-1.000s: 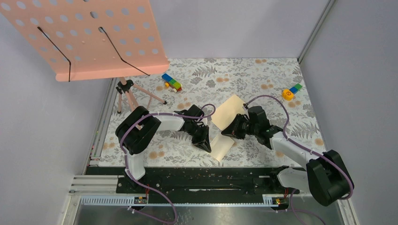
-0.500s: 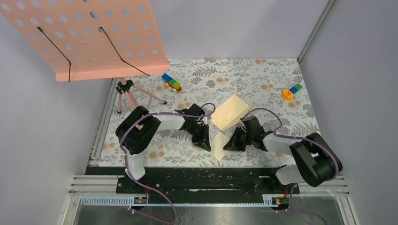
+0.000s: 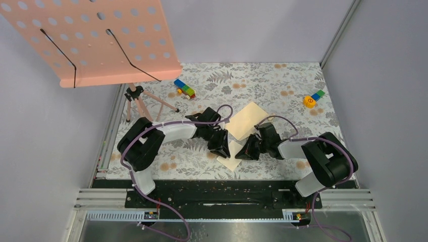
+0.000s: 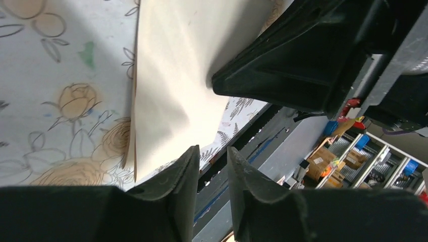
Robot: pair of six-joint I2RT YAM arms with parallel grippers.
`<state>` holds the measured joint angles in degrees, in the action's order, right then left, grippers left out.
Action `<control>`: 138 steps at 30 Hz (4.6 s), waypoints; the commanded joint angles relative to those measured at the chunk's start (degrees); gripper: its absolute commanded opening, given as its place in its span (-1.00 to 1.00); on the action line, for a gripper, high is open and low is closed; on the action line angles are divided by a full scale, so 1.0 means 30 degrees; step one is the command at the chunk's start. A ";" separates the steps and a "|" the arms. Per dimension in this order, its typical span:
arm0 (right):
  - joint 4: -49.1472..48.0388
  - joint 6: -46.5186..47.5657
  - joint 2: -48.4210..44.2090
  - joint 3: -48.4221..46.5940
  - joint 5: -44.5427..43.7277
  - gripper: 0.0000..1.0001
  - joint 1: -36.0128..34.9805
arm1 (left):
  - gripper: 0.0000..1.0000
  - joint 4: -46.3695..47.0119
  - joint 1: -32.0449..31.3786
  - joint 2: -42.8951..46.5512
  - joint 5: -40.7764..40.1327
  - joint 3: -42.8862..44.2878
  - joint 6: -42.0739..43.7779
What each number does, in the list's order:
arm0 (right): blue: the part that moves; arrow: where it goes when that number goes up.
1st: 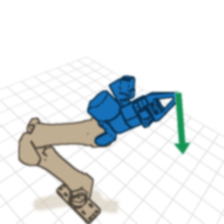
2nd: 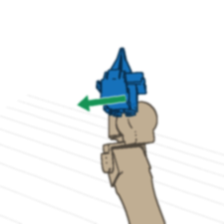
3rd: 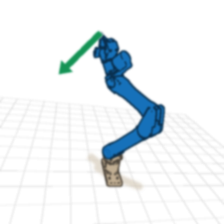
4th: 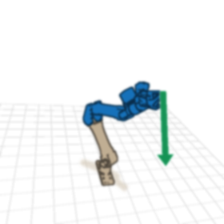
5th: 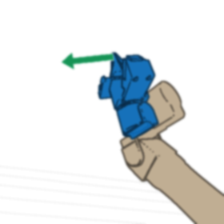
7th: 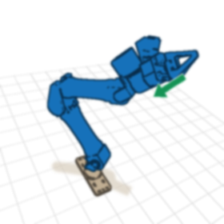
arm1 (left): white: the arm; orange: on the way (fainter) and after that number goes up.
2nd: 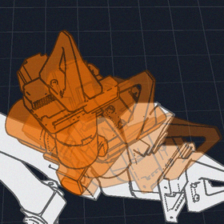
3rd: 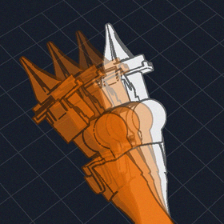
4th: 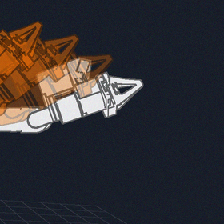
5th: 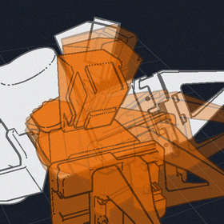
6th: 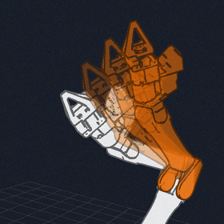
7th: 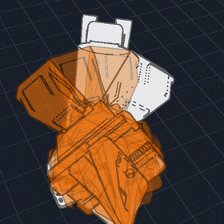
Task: Place the letter into the envelope and seal it
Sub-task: Fold the letter at the center of the board, then pick up the letter from the center of the board.
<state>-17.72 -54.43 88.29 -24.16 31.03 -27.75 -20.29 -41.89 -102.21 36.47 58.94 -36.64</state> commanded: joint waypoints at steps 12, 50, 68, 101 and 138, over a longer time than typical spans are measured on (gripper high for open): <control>0.2391 0.2249 -0.0502 -0.0181 -0.0076 -1.00 -0.0197 | -0.63 -0.0355 0.0097 -0.2944 -0.1861 0.0856 0.0407; 0.7103 0.3967 0.0054 -0.2915 -0.1151 -1.00 0.0814 | -0.64 -0.0145 0.0104 -0.3125 -0.1349 0.0468 0.0803; 0.7018 0.2411 -0.2731 -0.1613 -0.3780 -0.28 0.2716 | -0.64 -0.0527 0.0100 -0.2833 -0.1597 0.0456 0.1057; -0.8814 -0.3953 0.2845 0.2798 0.1276 -0.46 0.2191 | -0.64 -0.0647 0.0101 -0.2825 -0.1151 0.0976 0.1166; -0.3915 0.0575 -1.0206 0.0690 0.8148 -1.00 0.1866 | 0.97 -0.2752 0.2103 0.5752 0.6752 0.0156 0.5544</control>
<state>-15.51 -47.42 58.02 -23.33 47.99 -22.22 -32.25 -36.38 -88.55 46.50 60.34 -21.91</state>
